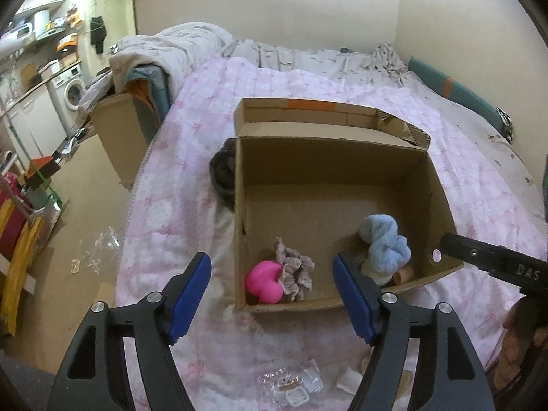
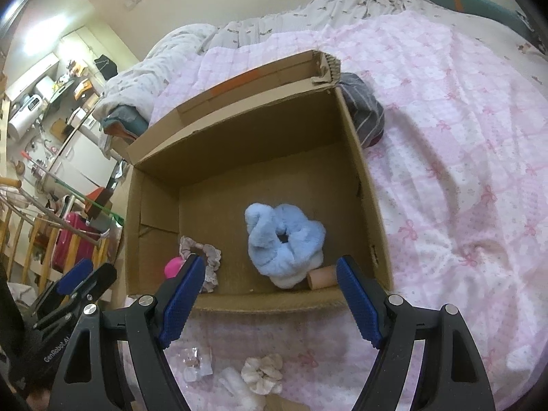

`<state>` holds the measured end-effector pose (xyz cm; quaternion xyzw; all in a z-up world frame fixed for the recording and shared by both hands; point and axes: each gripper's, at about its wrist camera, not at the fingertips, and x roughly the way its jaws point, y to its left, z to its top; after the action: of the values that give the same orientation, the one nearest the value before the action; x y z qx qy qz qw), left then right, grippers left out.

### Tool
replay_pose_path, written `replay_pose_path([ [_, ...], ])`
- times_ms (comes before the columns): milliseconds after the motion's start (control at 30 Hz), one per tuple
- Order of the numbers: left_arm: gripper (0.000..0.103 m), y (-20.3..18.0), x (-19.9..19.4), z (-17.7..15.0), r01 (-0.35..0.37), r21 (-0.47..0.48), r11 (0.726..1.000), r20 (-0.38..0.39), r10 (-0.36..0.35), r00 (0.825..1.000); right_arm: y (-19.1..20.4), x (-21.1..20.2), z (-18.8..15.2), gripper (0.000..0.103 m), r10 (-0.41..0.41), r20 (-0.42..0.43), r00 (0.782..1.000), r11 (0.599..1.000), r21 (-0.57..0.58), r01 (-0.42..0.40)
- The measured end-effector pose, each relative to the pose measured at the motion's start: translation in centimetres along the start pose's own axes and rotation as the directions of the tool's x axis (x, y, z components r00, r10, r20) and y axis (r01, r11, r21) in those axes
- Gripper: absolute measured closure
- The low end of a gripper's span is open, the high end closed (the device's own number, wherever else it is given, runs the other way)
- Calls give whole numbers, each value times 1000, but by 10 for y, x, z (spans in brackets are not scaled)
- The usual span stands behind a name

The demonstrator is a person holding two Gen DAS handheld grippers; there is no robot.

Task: Organize soft objects
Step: 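Lift both tools out of the box toward the remaining items, then grasp the plastic bag with the left tool while the right tool reaches toward the white socks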

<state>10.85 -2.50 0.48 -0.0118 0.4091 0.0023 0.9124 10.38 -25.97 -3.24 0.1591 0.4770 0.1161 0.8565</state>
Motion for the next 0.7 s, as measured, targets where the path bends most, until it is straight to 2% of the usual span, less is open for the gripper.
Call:
replay_pose_path([
  [233, 32, 13, -11, -10, -16, -39, 999, -13, 15, 1000, 5, -17, -13, 19, -21, 14, 1000, 998, -59, 22],
  [433, 32, 21, -17, -25, -22, -61, 998, -69, 18, 997, 8, -20, -29, 19, -9, -14, 1000, 999, -53, 8],
  [567, 32, 31, -14, -35, -37, -81, 996, -122, 27, 992, 13, -24, -45, 19, 6, -46, 999, 997, -71, -9],
  [700, 32, 48, 4, -48, -30, -167, 985, -235, -11, 972, 12, -23, -63, 19, 51, -99, 994, 998, -29, -54],
])
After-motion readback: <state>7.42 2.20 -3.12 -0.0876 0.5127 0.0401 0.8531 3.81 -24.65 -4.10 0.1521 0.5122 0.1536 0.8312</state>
